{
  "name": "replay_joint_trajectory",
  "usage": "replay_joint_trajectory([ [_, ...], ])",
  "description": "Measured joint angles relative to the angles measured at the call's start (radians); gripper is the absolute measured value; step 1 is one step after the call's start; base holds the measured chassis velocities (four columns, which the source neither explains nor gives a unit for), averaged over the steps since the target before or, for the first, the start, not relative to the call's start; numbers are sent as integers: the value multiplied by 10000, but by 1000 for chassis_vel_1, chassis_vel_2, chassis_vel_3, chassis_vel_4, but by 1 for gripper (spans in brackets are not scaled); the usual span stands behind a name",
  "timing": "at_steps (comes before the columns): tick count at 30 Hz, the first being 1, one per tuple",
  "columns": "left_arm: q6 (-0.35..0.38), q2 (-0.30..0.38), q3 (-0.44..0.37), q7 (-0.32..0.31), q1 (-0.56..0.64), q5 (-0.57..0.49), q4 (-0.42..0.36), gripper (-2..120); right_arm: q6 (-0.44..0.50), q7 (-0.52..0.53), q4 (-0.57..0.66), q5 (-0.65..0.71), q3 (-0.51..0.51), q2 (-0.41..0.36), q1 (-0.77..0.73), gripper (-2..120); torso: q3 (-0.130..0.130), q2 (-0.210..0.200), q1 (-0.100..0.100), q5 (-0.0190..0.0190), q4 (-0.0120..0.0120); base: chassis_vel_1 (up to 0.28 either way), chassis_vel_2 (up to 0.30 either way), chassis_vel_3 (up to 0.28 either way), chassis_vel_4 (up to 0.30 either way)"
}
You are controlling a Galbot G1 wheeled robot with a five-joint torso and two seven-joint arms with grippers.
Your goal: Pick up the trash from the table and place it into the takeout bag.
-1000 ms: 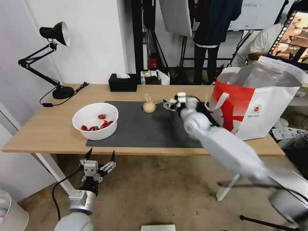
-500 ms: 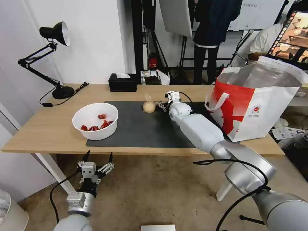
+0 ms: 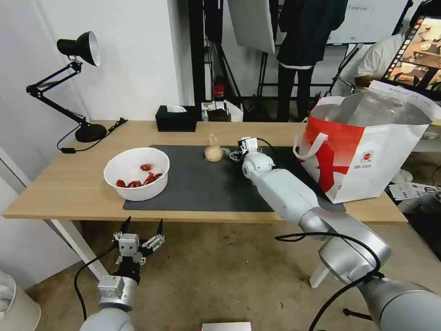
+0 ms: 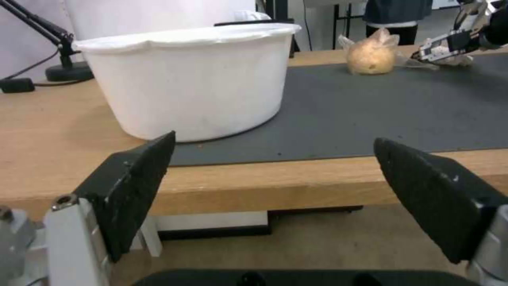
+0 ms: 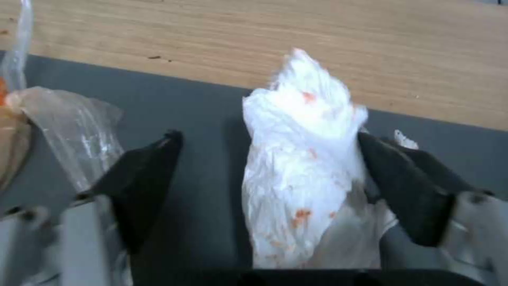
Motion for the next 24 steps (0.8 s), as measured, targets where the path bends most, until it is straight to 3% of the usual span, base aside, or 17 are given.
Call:
replay_joint_trajectory([
  [3,-34,2,-3,1,26,2,1,100,-21,71,50,218,43,0,-58,68,-1,1,0,0,3,0,0,0,0],
  [12,-66,48,-1,2,33,5,-2,100,-36,468,631,660,71,-239,-322,39,2,0,0,0,3,0,0,0,0],
  [16,-70,58,45,3,8,5,-8,100,-35,775,1299,966,43,-630,-520,25,4,-1,2,0,-9,0,0,0,0],
  [19,-70,82,93,-4,-34,29,-37,100,156,1016,2509,1430,-79,-1332,-800,10,6,-3,4,0,-19,0,0,0,0],
  [24,-70,112,116,-10,-40,38,-69,100,441,1019,3217,1672,-149,-1774,-967,0,6,-3,3,0,-4,0,0,0,0],
])
